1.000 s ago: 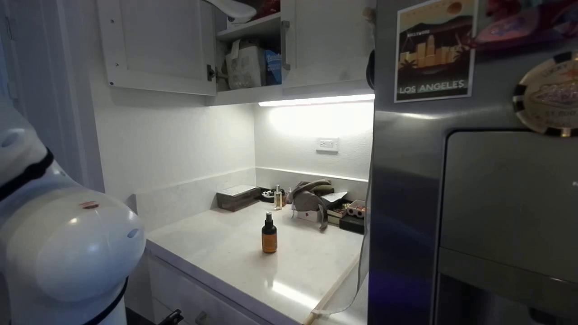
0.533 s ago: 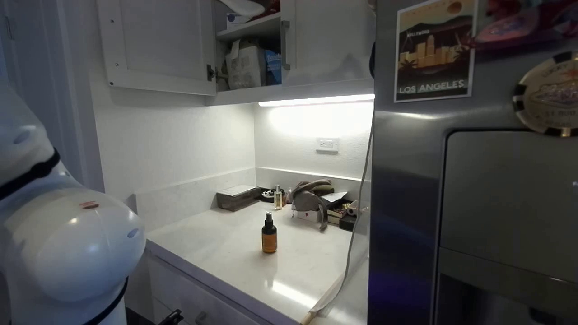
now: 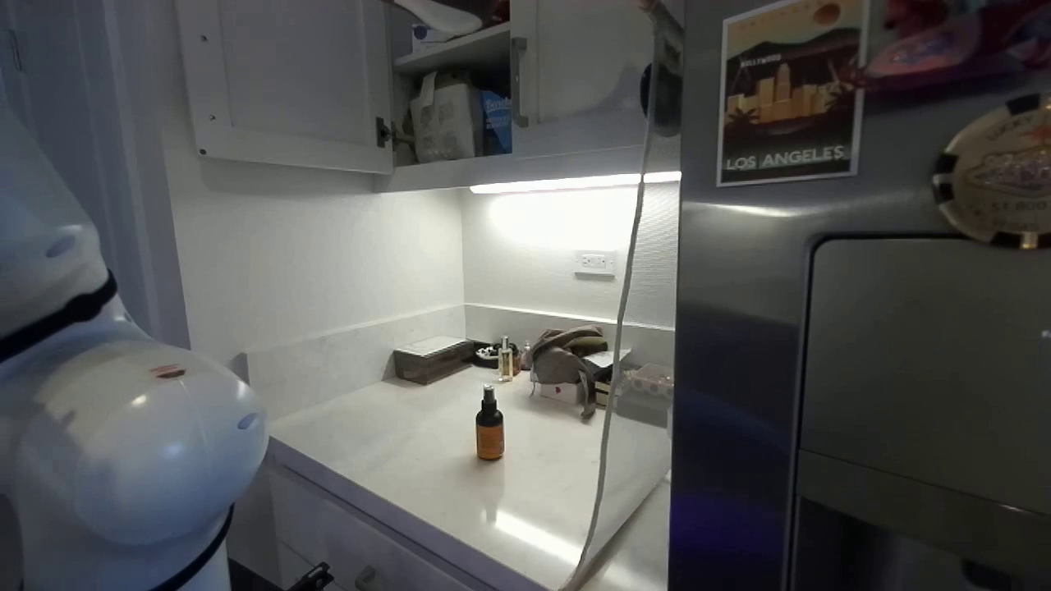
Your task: Close the right cupboard door and take the transparent flag off the hanger
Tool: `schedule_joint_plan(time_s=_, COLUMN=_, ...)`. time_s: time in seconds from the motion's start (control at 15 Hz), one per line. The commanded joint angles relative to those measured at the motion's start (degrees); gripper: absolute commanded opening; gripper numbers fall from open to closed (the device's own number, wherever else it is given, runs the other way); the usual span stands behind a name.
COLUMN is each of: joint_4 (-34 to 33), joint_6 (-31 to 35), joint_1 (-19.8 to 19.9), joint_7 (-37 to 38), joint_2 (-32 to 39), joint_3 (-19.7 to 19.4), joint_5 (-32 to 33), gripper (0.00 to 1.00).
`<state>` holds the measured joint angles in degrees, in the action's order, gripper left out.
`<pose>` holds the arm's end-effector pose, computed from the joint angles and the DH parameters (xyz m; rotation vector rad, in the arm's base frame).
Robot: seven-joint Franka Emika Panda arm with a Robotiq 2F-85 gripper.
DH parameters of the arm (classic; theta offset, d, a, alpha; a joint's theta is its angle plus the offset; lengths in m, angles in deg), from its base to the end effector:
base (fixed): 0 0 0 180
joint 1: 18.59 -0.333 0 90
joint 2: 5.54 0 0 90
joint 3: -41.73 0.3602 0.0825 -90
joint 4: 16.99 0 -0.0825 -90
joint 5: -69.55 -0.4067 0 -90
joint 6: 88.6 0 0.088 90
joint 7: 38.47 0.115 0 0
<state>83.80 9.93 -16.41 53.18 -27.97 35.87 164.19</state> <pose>0.4020 -0.1766 0.8842 1.0478 -1.3143 1.4062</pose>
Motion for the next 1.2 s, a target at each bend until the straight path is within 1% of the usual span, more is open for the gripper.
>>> schedule_joint_plan(time_s=0.0, joint_4=-1.68, joint_6=1.93, joint_1=-1.23, joint_7=-2.06, joint_2=-0.49, joint_3=0.50, joint_5=-3.81, gripper=0.00)
schedule_joint_plan(time_s=0.27, joint_4=-2.31, joint_6=3.33, joint_1=-2.81, joint_7=-7.76, joint_2=-1.99, joint_3=1.02, joint_5=-11.25, gripper=0.00)
schedule_joint_plan(time_s=0.53, joint_4=-3.58, joint_6=3.70, joint_1=-3.54, joint_7=-13.57, joint_2=-3.16, joint_3=2.07, joint_5=-18.03, gripper=0.00)
schedule_joint_plan(time_s=0.8, joint_4=-6.43, joint_6=3.61, joint_1=-5.33, joint_7=-25.07, joint_2=-4.16, joint_3=2.75, joint_5=-30.84, gripper=0.00)
schedule_joint_plan(time_s=1.13, joint_4=-10.64, joint_6=2.14, joint_1=-4.32, joint_7=-36.09, joint_2=-4.57, joint_3=4.46, joint_5=-43.89, gripper=0.00)
